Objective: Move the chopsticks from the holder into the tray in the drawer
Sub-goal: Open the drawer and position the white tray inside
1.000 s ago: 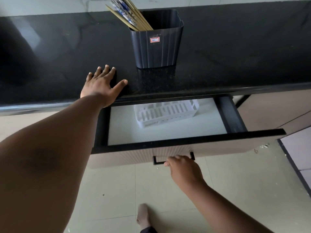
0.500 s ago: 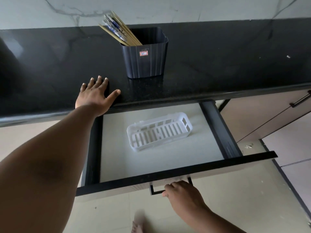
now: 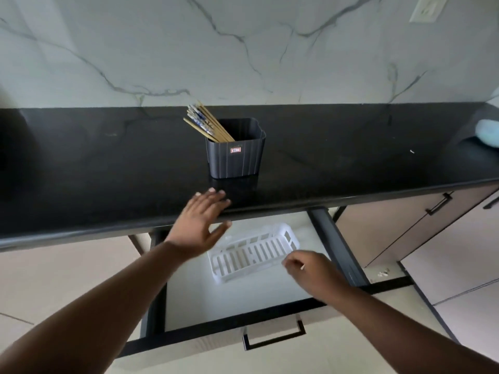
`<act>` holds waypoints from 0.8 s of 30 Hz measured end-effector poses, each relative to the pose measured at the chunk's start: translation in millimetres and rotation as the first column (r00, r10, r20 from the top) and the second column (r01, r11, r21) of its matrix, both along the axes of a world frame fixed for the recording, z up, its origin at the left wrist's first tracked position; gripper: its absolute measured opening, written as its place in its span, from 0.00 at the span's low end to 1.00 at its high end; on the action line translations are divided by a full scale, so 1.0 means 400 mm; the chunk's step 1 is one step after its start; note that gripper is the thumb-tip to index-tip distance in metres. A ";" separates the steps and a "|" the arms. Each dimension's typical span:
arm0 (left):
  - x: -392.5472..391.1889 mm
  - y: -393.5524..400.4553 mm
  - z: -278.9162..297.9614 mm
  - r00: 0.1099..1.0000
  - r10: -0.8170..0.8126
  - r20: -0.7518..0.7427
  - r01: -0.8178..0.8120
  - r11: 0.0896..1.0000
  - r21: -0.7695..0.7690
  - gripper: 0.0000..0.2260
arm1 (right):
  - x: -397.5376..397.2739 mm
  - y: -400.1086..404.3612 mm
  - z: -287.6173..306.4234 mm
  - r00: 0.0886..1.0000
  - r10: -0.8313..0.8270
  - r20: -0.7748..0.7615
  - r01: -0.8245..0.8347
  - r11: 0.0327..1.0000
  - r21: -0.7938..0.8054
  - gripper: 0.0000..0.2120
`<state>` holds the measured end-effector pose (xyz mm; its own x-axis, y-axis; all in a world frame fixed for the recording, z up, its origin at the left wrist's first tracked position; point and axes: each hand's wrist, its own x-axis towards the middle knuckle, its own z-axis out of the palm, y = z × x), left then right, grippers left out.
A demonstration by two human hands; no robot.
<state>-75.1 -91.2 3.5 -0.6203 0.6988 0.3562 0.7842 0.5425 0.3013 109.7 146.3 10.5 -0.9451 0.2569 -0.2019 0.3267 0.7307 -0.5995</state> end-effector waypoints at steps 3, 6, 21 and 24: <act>0.066 0.019 -0.035 0.997 -0.043 0.067 0.044 0.999 -0.013 0.18 | -0.078 0.089 -0.044 0.991 -0.104 0.086 0.103 0.995 0.017 0.09; 0.102 0.012 -0.108 0.873 0.215 0.437 -0.231 0.973 -0.019 0.19 | -0.154 0.157 -0.090 0.976 -0.153 0.154 0.150 0.988 0.030 0.08; 0.113 0.085 -0.199 -0.158 -0.042 0.987 -0.807 0.581 -0.105 0.37 | -0.282 0.206 -0.182 0.892 -0.181 0.415 0.356 0.846 -0.397 0.27; 0.133 0.083 -0.198 -0.206 -0.042 0.978 -0.775 0.617 -0.137 0.38 | -0.236 0.210 -0.183 0.882 -0.167 0.441 0.350 0.858 -0.375 0.27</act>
